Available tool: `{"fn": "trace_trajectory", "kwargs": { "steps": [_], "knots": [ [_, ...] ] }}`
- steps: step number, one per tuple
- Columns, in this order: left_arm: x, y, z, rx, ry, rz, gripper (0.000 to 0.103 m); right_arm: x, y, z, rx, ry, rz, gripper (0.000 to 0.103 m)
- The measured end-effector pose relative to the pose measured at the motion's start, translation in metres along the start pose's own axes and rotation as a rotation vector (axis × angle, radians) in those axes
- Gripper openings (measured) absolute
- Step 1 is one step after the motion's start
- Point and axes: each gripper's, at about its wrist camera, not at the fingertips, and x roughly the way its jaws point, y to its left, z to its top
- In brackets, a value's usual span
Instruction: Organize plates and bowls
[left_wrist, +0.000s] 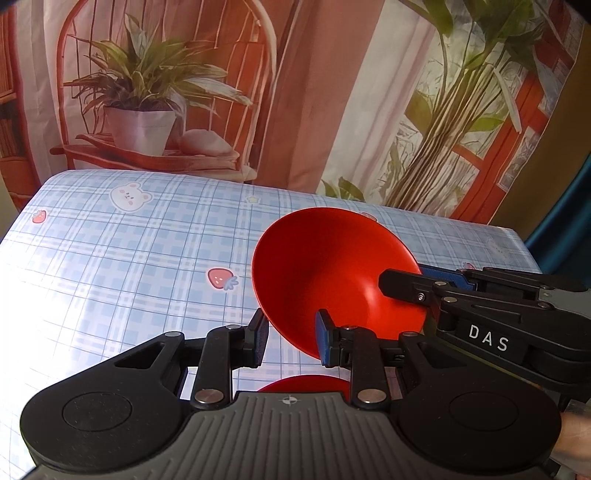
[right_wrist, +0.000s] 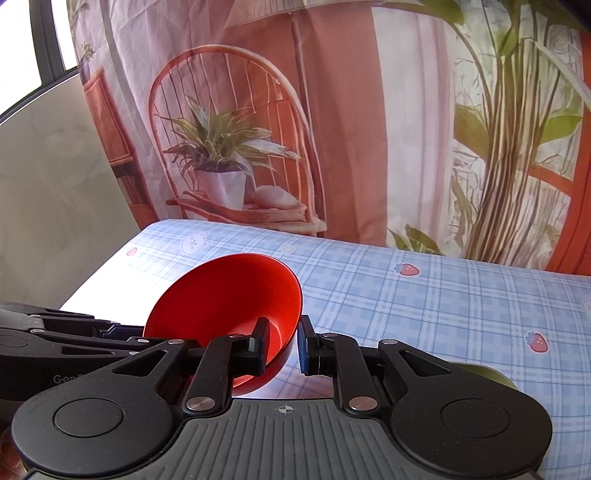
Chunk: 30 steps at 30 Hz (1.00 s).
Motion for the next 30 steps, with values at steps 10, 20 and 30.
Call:
{"fn": "trace_trajectory", "kwargs": {
  "steps": [10,20,30],
  "knots": [
    [-0.005,-0.001,-0.001,-0.005,-0.016,-0.015,0.029,-0.005,-0.001,0.005,0.004,-0.018,-0.002,0.015],
    [-0.014,0.0,-0.001,-0.015,-0.038,-0.022,0.029,-0.011,0.006,0.008,-0.004,-0.03,-0.003,0.015],
    [-0.053,-0.003,-0.008,0.011,-0.086,-0.011,0.029,-0.032,0.021,0.001,0.007,-0.044,0.01,0.015]
  ]
}}
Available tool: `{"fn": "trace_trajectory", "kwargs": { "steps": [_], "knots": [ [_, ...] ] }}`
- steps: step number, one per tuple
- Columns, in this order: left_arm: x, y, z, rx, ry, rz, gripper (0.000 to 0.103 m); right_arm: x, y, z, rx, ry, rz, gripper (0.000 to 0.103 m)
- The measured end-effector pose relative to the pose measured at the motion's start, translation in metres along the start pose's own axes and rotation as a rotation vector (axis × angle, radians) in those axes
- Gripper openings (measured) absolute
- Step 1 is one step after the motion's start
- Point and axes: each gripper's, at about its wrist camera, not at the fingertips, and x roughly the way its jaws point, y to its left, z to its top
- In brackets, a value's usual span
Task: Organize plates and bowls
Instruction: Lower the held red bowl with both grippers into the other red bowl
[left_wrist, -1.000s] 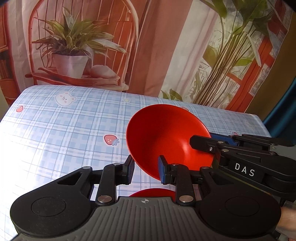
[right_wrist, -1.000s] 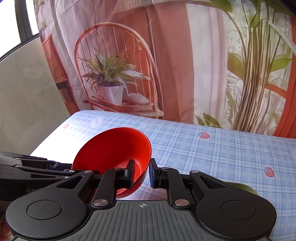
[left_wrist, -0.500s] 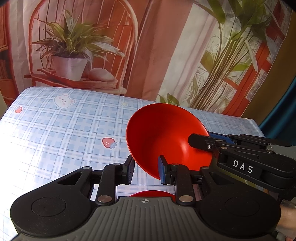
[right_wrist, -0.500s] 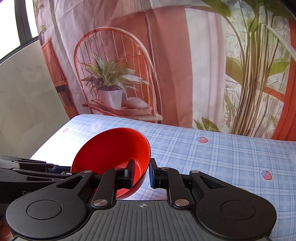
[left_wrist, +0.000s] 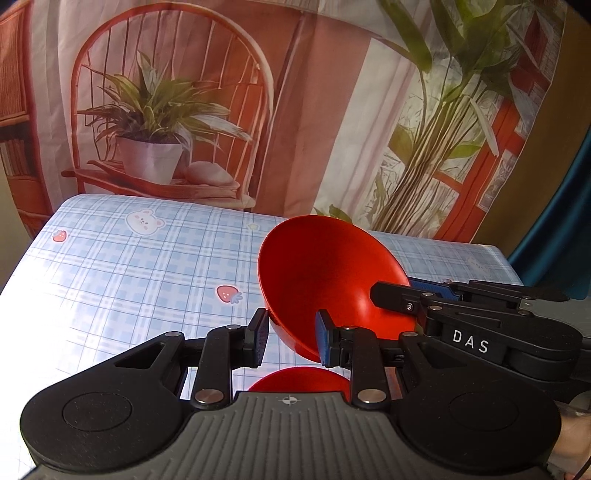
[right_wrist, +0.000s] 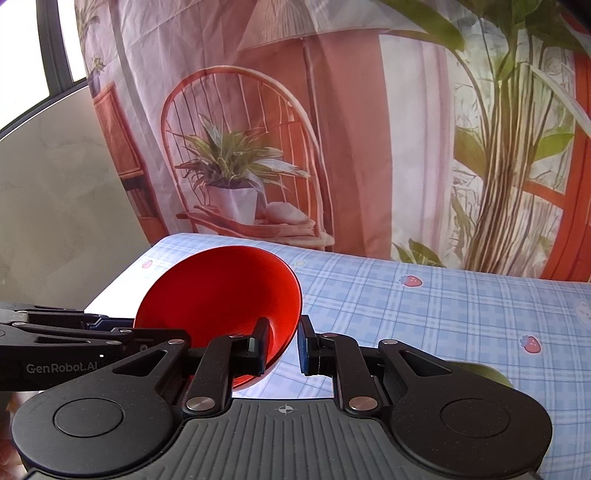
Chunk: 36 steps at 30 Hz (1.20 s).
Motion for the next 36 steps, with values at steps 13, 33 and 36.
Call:
{"fn": "trace_trajectory", "kwargs": {
  "steps": [13,33,36],
  "knots": [
    [-0.032,-0.006,-0.037,0.019,0.007,0.003,0.029,-0.027,0.015,-0.039,0.013,0.015,0.01,0.015],
    [-0.03,-0.006,-0.067,0.02,0.056,0.004,0.029,-0.029,0.019,-0.063,0.013,0.074,0.009,0.015],
    [-0.028,-0.005,-0.07,0.019,0.064,0.006,0.029,-0.027,0.019,-0.065,0.011,0.081,0.011,0.015]
  ]
}}
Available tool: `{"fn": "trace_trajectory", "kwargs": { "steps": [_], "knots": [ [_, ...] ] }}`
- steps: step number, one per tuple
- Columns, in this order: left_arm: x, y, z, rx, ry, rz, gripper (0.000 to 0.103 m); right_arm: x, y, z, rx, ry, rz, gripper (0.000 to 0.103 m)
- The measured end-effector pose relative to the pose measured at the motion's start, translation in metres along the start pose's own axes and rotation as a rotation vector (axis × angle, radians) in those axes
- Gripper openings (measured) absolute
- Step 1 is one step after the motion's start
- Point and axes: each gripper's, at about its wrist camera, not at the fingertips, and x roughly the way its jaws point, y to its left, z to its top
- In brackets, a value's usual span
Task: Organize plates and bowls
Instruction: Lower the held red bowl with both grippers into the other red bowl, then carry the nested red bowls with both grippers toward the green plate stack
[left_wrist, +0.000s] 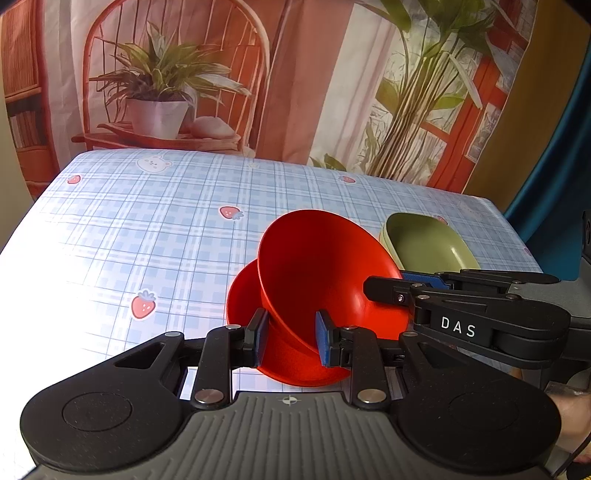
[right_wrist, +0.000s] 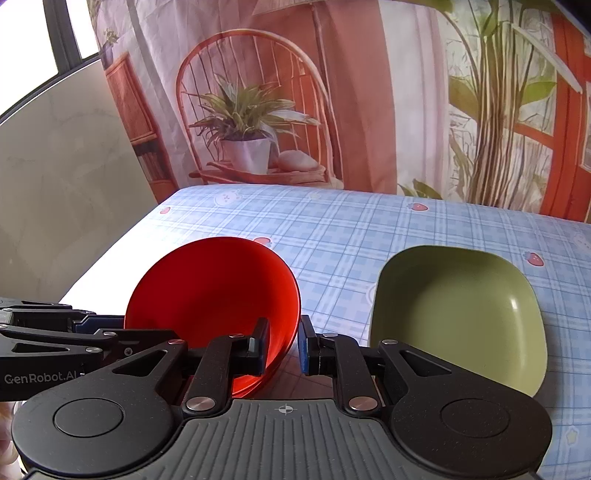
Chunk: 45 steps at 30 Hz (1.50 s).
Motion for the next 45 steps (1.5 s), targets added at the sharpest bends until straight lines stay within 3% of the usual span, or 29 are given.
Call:
{"fn": "trace_trajectory", "kwargs": {
  "steps": [29,38,45],
  "knots": [
    [0.003,0.01,-0.005,-0.032,0.002,0.016,0.03,0.016,0.005,-0.007,-0.031,0.053,-0.007,0.016],
    [0.007,0.016,-0.005,-0.066,0.007,0.041,0.04,0.019,0.003,-0.01,-0.019,0.063,-0.009,0.023],
    [0.021,0.024,-0.01,-0.12,0.041,0.01,0.04,0.025,0.002,-0.012,0.002,0.072,0.011,0.023]
  ]
}}
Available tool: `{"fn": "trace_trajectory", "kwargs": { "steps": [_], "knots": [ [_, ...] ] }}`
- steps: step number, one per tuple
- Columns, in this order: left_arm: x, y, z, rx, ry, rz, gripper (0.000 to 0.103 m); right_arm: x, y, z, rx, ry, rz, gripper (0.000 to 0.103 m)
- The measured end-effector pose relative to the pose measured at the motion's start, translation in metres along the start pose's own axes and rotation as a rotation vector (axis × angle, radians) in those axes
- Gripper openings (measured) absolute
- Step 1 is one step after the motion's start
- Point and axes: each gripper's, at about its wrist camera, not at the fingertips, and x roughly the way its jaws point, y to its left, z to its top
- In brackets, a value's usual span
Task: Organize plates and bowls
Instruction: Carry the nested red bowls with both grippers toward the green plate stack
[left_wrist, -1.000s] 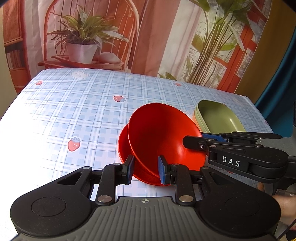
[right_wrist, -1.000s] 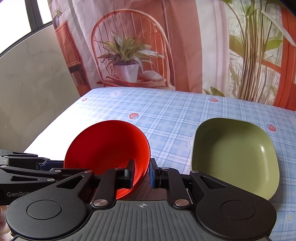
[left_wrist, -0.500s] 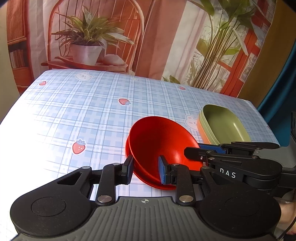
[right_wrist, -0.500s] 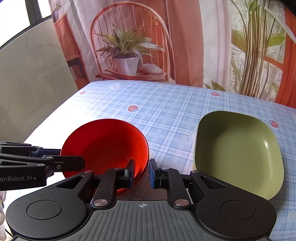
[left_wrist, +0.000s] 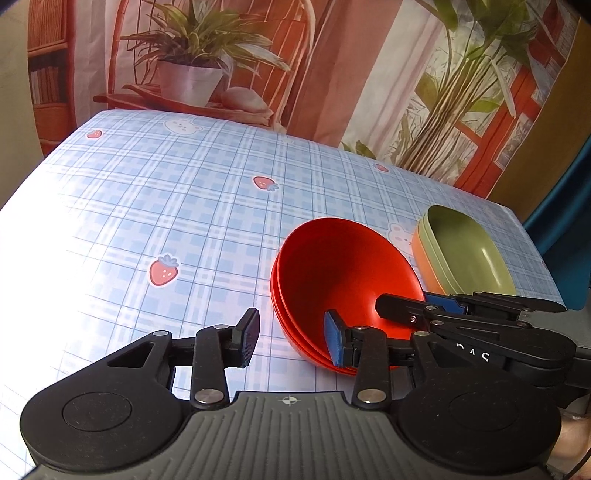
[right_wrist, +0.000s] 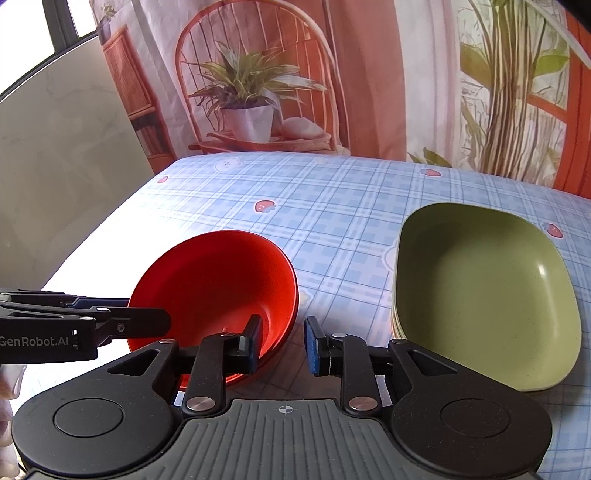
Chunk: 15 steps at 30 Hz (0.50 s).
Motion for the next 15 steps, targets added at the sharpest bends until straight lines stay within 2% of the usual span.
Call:
{"fn": "trace_trajectory", "kwargs": {
  "steps": [10,15],
  "knots": [
    [0.014,0.007,-0.005,-0.047,0.007,-0.046,0.039,0.008,0.0,-0.003,0.029,0.003,0.035,0.023],
    [0.016,0.005,-0.006,-0.052,0.003,-0.062,0.033,0.007,-0.002,-0.004,0.048,-0.006,0.044,0.023]
  ]
}}
